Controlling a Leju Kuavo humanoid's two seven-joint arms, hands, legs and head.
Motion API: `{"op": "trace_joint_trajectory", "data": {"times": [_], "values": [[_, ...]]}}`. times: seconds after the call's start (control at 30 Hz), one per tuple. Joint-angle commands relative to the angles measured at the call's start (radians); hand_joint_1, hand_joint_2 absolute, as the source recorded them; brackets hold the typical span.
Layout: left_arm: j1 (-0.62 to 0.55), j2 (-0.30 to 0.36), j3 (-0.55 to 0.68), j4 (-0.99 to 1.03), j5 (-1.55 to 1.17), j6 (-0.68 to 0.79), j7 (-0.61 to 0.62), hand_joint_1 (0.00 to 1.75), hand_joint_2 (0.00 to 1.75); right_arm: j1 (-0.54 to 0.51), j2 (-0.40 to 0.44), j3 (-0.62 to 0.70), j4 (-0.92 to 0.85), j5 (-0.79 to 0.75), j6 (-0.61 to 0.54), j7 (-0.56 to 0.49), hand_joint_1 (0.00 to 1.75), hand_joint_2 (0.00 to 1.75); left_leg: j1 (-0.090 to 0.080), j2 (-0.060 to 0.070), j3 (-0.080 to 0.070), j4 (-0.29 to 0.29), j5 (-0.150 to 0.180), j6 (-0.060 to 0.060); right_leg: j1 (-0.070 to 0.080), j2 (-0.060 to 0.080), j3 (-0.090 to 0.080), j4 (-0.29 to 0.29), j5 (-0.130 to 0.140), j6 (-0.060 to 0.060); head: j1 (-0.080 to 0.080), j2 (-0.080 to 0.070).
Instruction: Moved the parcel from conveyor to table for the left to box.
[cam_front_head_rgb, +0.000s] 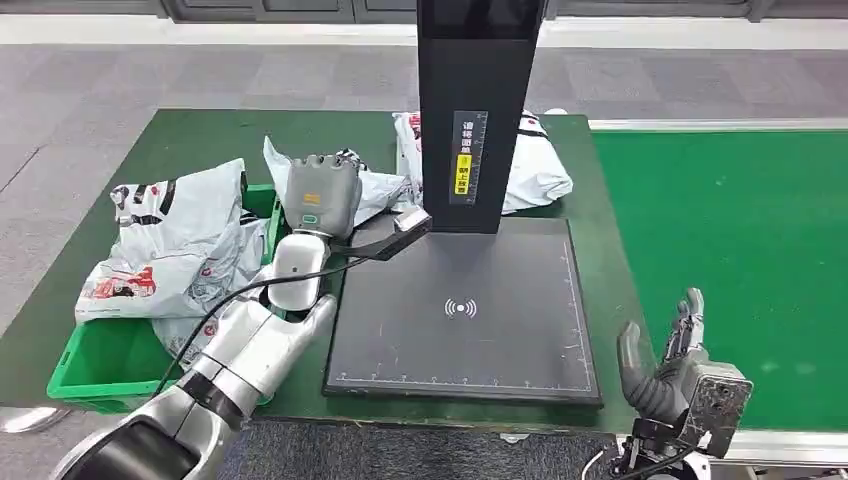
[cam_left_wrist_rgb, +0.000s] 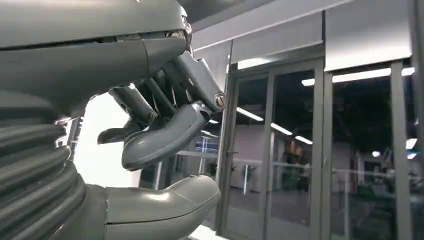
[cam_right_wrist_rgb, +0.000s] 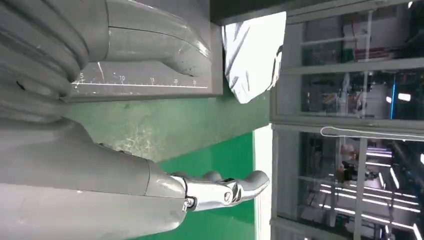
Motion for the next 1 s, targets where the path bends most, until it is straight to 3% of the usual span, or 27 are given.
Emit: {"op": "trace_joint_trajectory", "data": {"times": [0.03, 0.13, 0.17, 0.2, 0.43, 0.57, 0.6, 0.63, 0.67, 0.73, 0.8, 1.0], "values": [[-0.002, 0.026, -0.045, -0.034, -0.052, 0.002, -0.002, 1.75, 1.75, -0.033, 0.001, -0.008, 0.093, -0.003, -0.001, -0.001, 0.0, 1.75, 0.001, 0.001, 0.001, -0.001, 0.0, 0.0, 0.001, 0.001, 0.001, -0.001, 0.001, 0.0, 0.0, 0.0], [0.006, 0.023, -0.045, -0.053, -0.052, 0.09, -0.045, 1.75, 1.75, -0.039, -0.006, -0.001, 0.103, -0.008, -0.001, -0.005, 0.0, 1.75, 0.0, 0.002, 0.002, -0.001, 0.0, 0.0, 0.001, 0.001, 0.002, -0.002, 0.0, 0.0, 0.0, 0.0], [0.011, 0.024, -0.053, -0.071, -0.052, 0.106, -0.055, 0.14, 1.75, -0.045, -0.01, 0.004, 0.115, -0.011, -0.004, -0.008, 0.0, 1.75, 0.001, 0.002, 0.002, -0.002, 0.0, 0.0, 0.002, 0.001, 0.003, -0.003, 0.001, 0.0, 0.0, 0.0], [0.015, 0.028, -0.061, -0.089, -0.052, 0.113, -0.054, 0.0, 1.75, -0.051, -0.012, 0.007, 0.124, -0.013, -0.004, -0.01, 0.0, 1.75, 0.001, 0.002, 0.003, -0.002, 0.0, 0.001, 0.003, 0.001, 0.004, -0.004, 0.001, 0.0, 0.0, 0.0], [-0.015, 0.033, -0.124, -0.044, -0.052, 0.104, 0.022, 0.0, 1.75, -0.079, -0.029, 0.022, 0.163, -0.024, -0.015, -0.021, 0.0, 1.75, 0.0, 0.001, 0.002, -0.001, 0.0, 0.0, 0.001, 0.001, 0.002, -0.002, 0.001, 0.0, 0.0, 0.0], [-0.028, 0.002, -0.08, 0.025, -0.052, 0.037, 0.015, 0.0, 1.75, -0.082, -0.033, 0.023, 0.163, -0.027, -0.018, -0.022, 0.0, 1.75, 0.001, 0.002, 0.002, -0.001, 0.0, 0.0, 0.001, 0.001, 0.003, -0.002, 0.001, 0.0, 0.0, 0.0], [-0.034, -0.03, -0.024, 0.079, -0.031, -0.027, -0.013, 0.0, 1.75, -0.083, -0.035, 0.022, 0.162, -0.029, -0.018, -0.021, 0.0, 1.75, 0.001, 0.002, 0.003, -0.002, 0.001, 0.0, 0.002, 0.001, 0.004, -0.004, 0.002, 0.0, 0.0, 0.0], [-0.049, -0.049, 0.009, 0.132, -0.026, -0.074, -0.035, 0.0, 0.0, -0.087, -0.039, 0.024, 0.164, -0.03, -0.012, -0.019, 0.0, 1.75, 0.001, 0.001, 0.002, -0.001, 0.0, 0.0, 0.002, 0.0, 0.002, -0.002, 0.001, 0.0, 0.0, 0.0], [-0.066, -0.061, 0.034, 0.185, -0.015, -0.084, -0.052, 0.0, 0.0, -0.093, -0.041, 0.025, 0.169, -0.03, -0.007, -0.017, 0.0, 1.75, 0.001, 0.001, 0.002, -0.001, 0.0, 0.0, 0.002, 0.0, 0.003, -0.003, 0.001, 0.0, 0.0, 0.0], [-0.139, -0.081, 0.072, 0.364, -0.006, -0.243, -0.052, 0.0, 0.0, -0.114, -0.048, 0.036, 0.188, -0.031, 0.012, -0.012, 0.0, 1.75, 0.001, 0.001, 0.002, -0.001, 0.001, 0.0, 0.002, 0.0, 0.003, -0.002, 0.001, 0.0, 0.0, 0.0], [-0.189, -0.083, 0.102, 0.496, 0.0, -0.212, -0.073, 0.0, 0.0, -0.146, -0.051, 0.037, 0.212, -0.033, 0.012, -0.009, 0.0, 1.75, 0.002, 0.002, 0.003, -0.002, 0.001, 0.001, 0.003, 0.001, 0.004, -0.004, 0.002, 0.0, 0.0, 0.0], [-0.221, -0.081, 0.119, 0.565, -0.012, -0.28, -0.04, 0.0, 0.0, -0.158, -0.066, 0.048, 0.227, -0.042, 0.014, -0.006, 0.0, 1.75, 0.001, 0.003, 0.003, -0.002, 0.002, 0.001, 0.002, 0.002, 0.002, -0.003, 0.003, 0.0, 0.0, 0.0]]}}
